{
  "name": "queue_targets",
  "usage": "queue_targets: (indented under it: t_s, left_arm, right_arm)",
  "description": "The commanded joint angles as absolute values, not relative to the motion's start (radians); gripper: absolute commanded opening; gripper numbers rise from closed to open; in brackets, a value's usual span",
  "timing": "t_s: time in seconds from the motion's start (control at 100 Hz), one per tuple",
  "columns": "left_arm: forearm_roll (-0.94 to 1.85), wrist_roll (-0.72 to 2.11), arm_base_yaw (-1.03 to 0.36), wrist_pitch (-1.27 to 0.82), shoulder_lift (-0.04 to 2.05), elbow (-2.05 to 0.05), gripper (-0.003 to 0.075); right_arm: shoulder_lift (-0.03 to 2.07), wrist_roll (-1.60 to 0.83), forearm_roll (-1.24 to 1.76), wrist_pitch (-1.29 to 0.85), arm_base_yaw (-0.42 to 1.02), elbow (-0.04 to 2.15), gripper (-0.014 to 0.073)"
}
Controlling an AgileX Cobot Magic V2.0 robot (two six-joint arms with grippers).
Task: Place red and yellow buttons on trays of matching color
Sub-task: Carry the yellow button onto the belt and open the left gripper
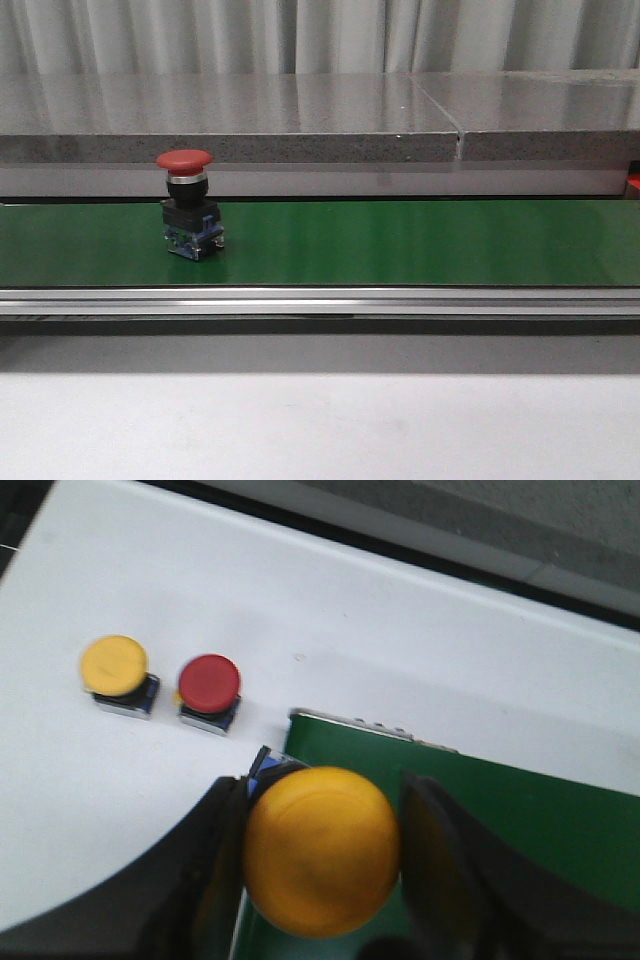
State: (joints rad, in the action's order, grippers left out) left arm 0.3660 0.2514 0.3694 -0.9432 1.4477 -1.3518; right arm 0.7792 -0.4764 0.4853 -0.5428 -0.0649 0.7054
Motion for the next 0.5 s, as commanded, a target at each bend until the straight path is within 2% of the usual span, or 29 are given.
queue_targets:
  t_s: [0.0, 0.49]
  left_arm:
    - [0.399, 0.261, 0.337, -0.906, 1.410, -1.342, 0.0114]
    - [0.400, 0.276, 0.271, -0.820, 1.452, -1.177, 0.0114]
  right_arm:
    - [0.774, -0.481, 0.503, -0.489, -0.062, 0.732, -0.0067]
    - [0.774, -0.481, 0.503, -0.489, -0.062, 0.732, -0.0067]
